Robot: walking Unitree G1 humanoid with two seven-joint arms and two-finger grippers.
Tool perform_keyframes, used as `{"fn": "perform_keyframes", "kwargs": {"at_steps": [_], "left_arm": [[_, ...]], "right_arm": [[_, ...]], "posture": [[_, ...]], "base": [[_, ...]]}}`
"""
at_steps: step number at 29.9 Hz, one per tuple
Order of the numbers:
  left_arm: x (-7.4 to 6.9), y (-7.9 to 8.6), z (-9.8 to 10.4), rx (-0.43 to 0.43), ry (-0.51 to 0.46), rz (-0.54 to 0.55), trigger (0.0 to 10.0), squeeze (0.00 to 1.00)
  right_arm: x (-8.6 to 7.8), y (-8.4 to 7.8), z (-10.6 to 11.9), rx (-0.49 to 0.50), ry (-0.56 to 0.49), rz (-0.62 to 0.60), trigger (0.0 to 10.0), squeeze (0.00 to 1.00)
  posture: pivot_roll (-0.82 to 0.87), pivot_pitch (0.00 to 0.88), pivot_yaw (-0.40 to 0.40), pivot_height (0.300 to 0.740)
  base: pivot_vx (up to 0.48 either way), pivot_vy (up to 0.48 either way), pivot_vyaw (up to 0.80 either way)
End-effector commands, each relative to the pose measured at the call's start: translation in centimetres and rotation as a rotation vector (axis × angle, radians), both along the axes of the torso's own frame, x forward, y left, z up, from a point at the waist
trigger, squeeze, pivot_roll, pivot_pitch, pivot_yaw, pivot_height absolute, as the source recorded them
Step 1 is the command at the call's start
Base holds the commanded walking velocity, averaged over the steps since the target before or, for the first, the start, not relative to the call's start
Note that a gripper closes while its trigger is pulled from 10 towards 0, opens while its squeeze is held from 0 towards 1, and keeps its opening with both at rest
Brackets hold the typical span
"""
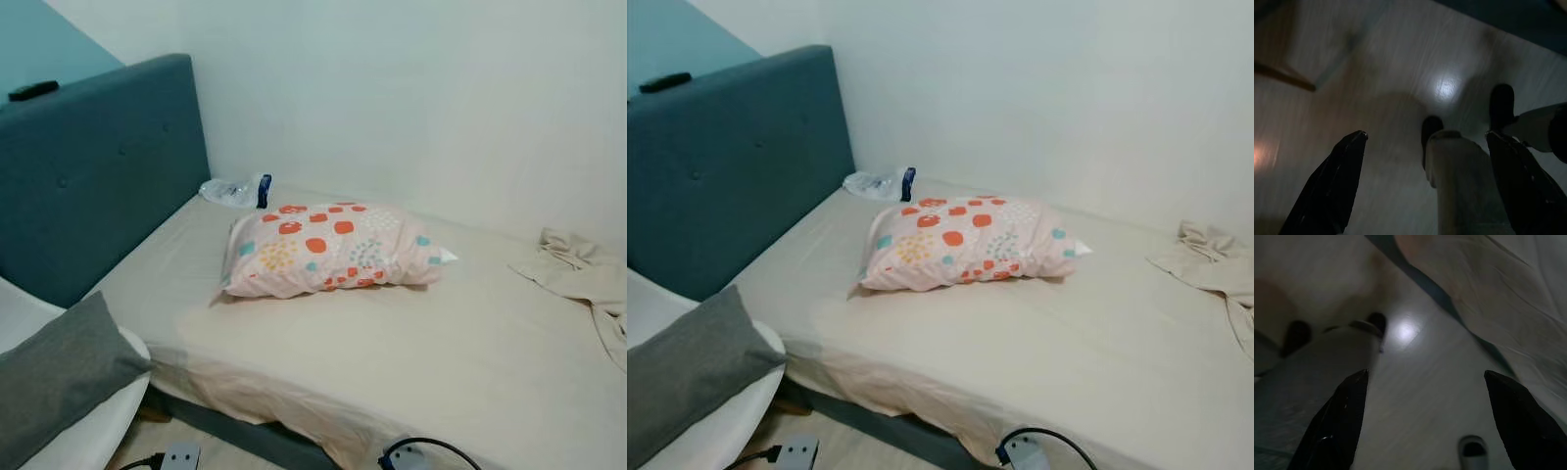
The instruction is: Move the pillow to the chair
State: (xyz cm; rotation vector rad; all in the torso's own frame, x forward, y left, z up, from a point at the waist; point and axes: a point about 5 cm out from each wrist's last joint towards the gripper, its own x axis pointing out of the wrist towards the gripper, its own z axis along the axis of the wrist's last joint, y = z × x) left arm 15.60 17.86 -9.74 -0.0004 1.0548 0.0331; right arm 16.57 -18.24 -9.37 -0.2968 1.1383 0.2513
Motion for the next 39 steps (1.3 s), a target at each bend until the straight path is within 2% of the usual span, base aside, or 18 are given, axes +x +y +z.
{"fn": "perform_keyframes", "kwargs": {"at_steps": [1,11,17,25,28,30,39], "left_arm": [[0.34,-0.03,0.14,0.005,-0.012,-0.012,10.0,0.00],[0.47,-0.21,0.18,0.002,-0.017,-0.017,10.0,0.00],[0.51,-0.26,0.19,0.001,-0.018,-0.017,10.0,0.00],[0.56,-0.42,0.19,-0.016,-0.015,-0.018,10.0,0.00],[0.51,-0.50,0.16,-0.020,-0.012,-0.024,10.0,0.00],[0.46,-0.49,0.14,-0.021,-0.010,-0.016,10.0,0.00],[0.24,-0.13,0.07,-0.018,-0.003,0.028,10.0,0.00]], "right_arm": [[0.33,0.23,0.14,0.031,-0.017,-0.005,10.0,0.00],[0.18,0.24,0.08,0.031,-0.009,0.004,10.0,0.00],[-0.01,-0.28,0.01,-0.030,-0.005,-0.001,10.0,0.00],[-0.17,-0.66,-0.03,-0.064,-0.002,-0.011,10.0,0.00],[-0.21,-0.69,-0.05,-0.065,-0.002,-0.016,10.0,0.00],[-0.23,-0.72,-0.05,-0.067,-0.002,-0.016,10.0,0.00],[-0.33,-0.66,-0.10,-0.068,0.001,-0.020,10.0,0.00]], "posture": [[0.06,0.000,-0.040,0.740],[0.06,0.000,-0.042,0.740],[0.05,0.000,-0.041,0.740],[0.05,0.000,-0.042,0.740],[0.05,0.000,-0.043,0.740],[0.05,0.000,-0.043,0.740],[0.05,0.000,-0.037,0.740]], "base": [[0.352,0.000,0.00],[0.353,0.000,0.71],[0.334,0.000,0.00],[0.000,0.000,0.00],[0.000,-0.439,0.00],[0.000,-0.480,0.00],[0.000,0.000,0.00]]}}
